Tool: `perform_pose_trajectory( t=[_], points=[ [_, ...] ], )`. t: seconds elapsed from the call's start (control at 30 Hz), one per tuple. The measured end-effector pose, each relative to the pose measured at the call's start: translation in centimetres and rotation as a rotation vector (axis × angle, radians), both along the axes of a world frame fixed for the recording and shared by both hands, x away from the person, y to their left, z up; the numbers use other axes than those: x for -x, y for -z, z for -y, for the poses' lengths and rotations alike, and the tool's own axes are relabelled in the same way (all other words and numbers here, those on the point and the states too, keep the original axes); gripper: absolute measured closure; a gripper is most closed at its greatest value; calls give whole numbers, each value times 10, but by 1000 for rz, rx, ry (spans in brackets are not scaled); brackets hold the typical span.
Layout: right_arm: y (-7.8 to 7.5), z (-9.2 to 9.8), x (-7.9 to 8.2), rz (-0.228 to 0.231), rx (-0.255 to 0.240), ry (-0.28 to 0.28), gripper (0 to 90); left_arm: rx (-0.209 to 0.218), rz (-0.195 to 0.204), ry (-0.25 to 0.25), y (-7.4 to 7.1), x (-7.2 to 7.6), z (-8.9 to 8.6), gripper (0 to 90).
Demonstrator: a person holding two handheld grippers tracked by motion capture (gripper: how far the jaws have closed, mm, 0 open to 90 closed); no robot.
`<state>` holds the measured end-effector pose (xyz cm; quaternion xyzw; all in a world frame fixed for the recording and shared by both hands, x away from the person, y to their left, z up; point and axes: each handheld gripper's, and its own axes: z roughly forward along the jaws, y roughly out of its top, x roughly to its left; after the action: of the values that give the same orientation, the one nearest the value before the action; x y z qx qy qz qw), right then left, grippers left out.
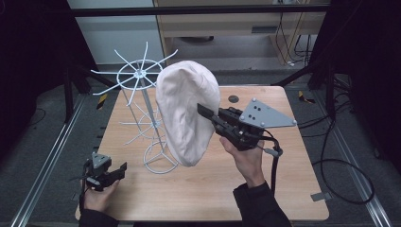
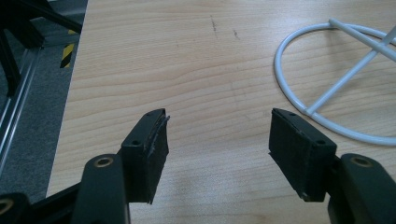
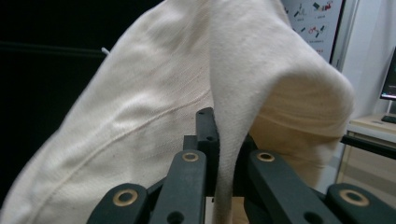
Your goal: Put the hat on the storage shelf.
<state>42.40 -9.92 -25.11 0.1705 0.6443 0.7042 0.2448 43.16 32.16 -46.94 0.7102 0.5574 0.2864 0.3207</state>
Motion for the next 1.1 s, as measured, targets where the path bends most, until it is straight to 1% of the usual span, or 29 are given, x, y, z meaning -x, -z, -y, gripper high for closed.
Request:
perform_pose_trajectory(
  t=[0.17,0.37,0.47,0.6,0.67,0.77,0.87,0.93,1.03,1.1],
  points=[
    [-14,7,5,45,-28,2,886,3,3,-3,0,0,0,372],
    [-38,22,7,104,-58,49,886,2,2,-2,0,0,0,372],
    [-49,27,6,124,-49,81,886,1,-3,1,0,0,0,372],
    [-58,25,-2,135,-10,118,886,2,-1,-2,0,0,0,372],
    [-59,21,-8,137,12,131,886,2,-3,0,0,0,0,372],
    [-61,13,-19,143,57,152,886,4,-2,-2,0,0,0,372],
    [-59,7,-29,128,83,157,886,2,-4,2,0,0,-1,372],
    [-55,2,-34,117,94,145,886,5,-1,-1,0,0,-1,372],
    [-46,-2,-35,104,113,130,885,4,-2,-1,0,0,-1,372],
    [-38,-4,-36,89,128,121,885,5,0,0,0,0,0,372]
  ],
)
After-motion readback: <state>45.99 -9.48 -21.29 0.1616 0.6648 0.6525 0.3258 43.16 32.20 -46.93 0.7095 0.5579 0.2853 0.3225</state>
